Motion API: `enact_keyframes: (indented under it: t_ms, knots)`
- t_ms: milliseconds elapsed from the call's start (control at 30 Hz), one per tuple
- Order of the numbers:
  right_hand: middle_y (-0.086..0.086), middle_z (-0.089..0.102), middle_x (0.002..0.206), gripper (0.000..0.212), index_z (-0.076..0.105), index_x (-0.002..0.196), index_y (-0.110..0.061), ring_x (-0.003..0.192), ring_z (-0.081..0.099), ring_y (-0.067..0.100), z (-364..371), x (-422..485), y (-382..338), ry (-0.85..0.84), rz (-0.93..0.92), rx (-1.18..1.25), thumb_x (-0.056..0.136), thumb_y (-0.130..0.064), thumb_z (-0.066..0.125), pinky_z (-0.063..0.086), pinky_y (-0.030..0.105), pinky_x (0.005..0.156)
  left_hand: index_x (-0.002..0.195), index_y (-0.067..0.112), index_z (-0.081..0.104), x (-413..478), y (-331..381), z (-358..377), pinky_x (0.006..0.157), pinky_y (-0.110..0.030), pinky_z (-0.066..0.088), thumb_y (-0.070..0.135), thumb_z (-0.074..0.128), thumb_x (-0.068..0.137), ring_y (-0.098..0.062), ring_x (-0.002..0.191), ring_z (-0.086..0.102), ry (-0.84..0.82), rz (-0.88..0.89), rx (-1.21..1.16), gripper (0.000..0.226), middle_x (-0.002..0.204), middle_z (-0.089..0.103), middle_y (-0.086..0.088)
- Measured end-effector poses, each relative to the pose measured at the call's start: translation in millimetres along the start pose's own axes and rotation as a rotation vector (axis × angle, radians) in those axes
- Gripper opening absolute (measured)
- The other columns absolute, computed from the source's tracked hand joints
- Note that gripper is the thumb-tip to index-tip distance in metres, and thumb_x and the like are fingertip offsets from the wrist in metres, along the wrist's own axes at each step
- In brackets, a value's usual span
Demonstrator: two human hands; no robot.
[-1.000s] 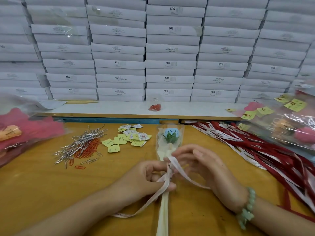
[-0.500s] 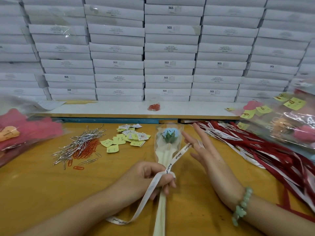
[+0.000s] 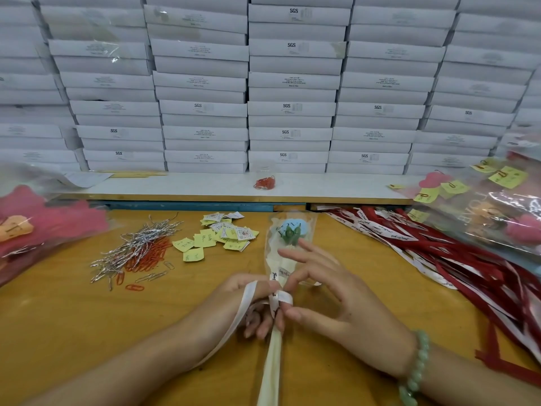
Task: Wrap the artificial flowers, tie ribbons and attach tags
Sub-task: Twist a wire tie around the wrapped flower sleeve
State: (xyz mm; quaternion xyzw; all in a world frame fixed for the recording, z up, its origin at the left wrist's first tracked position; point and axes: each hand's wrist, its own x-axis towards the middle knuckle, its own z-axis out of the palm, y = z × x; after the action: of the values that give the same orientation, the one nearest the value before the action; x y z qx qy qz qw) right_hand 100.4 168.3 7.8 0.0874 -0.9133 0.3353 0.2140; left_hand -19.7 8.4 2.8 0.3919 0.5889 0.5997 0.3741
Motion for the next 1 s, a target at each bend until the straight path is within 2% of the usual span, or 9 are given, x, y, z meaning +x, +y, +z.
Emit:
enact_keyframes:
  t_ms: [67, 200, 400, 467, 633, 767, 867, 967, 1000]
  knots:
    - [-0.033, 0.043, 0.139, 0.015, 0.063, 0.096, -0.03, 0.14, 0.021, -0.008, -1.0, 0.8, 2.0, 0.003, 0.005, 0.028, 0.084, -0.037, 0.07, 0.021, 0.016, 0.111, 0.07, 0.014, 0.071, -0.6, -0.2, 1.0, 0.038, -0.015, 0.039, 0.03, 0.053, 0.089, -0.01, 0.043, 0.052, -0.002, 0.006, 0.023, 0.031, 0.067, 0.067, -0.01]
    - [-0.029, 0.049, 0.132, 0.008, 0.063, 0.088, -0.025, 0.137, 0.032, -0.003, -1.2, 0.9, 2.9, 0.006, 0.022, 0.044, 0.086, -0.029, 0.069, 0.03, 0.028, 0.112, 0.074, 0.014, 0.07, -2.7, 0.1, 2.7, 0.042, -0.014, 0.039, 0.031, 0.051, 0.095, -0.006, 0.046, 0.051, 0.001, 0.014, 0.098, 0.033, 0.069, 0.068, -0.003]
    - [-0.026, 0.044, 0.139, 0.008, 0.055, 0.088, -0.018, 0.136, 0.033, -0.003, -1.5, -0.8, 0.1, -0.042, 0.062, 0.198, 0.096, -0.018, 0.056, 0.028, 0.014, 0.106, 0.077, 0.016, 0.072, -2.8, -1.9, 1.0, 0.044, -0.013, 0.035, 0.035, 0.054, 0.097, -0.005, 0.043, 0.043, 0.05, 0.032, 0.148, 0.032, 0.058, 0.061, 0.004]
    - [-0.027, 0.041, 0.141, 0.011, 0.053, 0.087, -0.017, 0.137, 0.029, -0.005, -2.3, -1.9, 0.7, -0.081, 0.089, 0.241, 0.097, -0.013, 0.052, 0.026, 0.016, 0.108, 0.077, 0.015, 0.071, -1.7, -4.8, -0.7, 0.044, -0.014, 0.034, 0.04, 0.061, 0.092, -0.007, 0.042, 0.039, 0.095, 0.021, 0.15, 0.031, 0.054, 0.054, -0.001]
    - [-0.031, 0.032, 0.144, 0.016, 0.052, 0.084, -0.021, 0.138, 0.023, -0.009, 0.2, 0.2, -0.9, -0.093, 0.06, 0.075, 0.091, -0.032, 0.062, 0.021, 0.008, 0.107, 0.081, 0.01, 0.07, -0.2, -8.2, -1.4, 0.045, -0.015, 0.034, 0.04, 0.061, 0.087, -0.007, 0.043, 0.039, 0.095, 0.034, 0.144, 0.032, 0.053, 0.051, 0.0]
    - [-0.026, 0.04, 0.139, 0.011, 0.055, 0.086, -0.018, 0.136, 0.032, -0.002, 1.1, 1.1, 1.1, -0.007, 0.026, 0.037, 0.091, -0.023, 0.064, 0.026, 0.009, 0.105, 0.085, 0.01, 0.072, -0.7, -7.1, -1.2, 0.045, -0.015, 0.034, 0.042, 0.064, 0.089, -0.006, 0.042, 0.04, 0.089, 0.028, 0.155, 0.033, 0.054, 0.052, -0.001]
    - [-0.019, 0.054, 0.126, 0.011, 0.056, 0.084, -0.018, 0.126, 0.047, 0.006, -1.9, 1.2, 0.3, 0.077, 0.031, 0.168, 0.09, -0.019, 0.065, 0.037, 0.017, 0.097, 0.085, 0.011, 0.074, -1.1, -5.8, -0.4, 0.046, -0.014, 0.033, 0.038, 0.061, 0.087, -0.005, 0.042, 0.039, 0.088, 0.033, 0.18, 0.03, 0.053, 0.052, 0.001]
    - [-0.004, 0.059, 0.102, 0.014, 0.056, 0.08, -0.016, 0.093, 0.057, 0.013, -3.7, 2.0, -0.5, 0.062, 0.076, 0.335, 0.083, -0.023, 0.068, 0.043, 0.028, 0.078, 0.083, 0.012, 0.074, -2.0, -5.8, -0.3, 0.047, -0.015, 0.033, 0.032, 0.059, 0.093, -0.006, 0.044, 0.038, 0.094, 0.027, 0.208, 0.026, 0.055, 0.052, 0.001]
    - [0.008, 0.058, 0.095, 0.017, 0.055, 0.079, -0.014, 0.083, 0.055, 0.028, -4.1, 1.7, -0.2, 0.034, 0.107, 0.423, 0.081, -0.024, 0.068, 0.042, 0.033, 0.075, 0.08, 0.016, 0.074, -2.3, -5.8, 0.1, 0.048, -0.015, 0.033, 0.03, 0.059, 0.094, -0.006, 0.044, 0.038, 0.096, 0.025, 0.21, 0.025, 0.055, 0.052, 0.001]
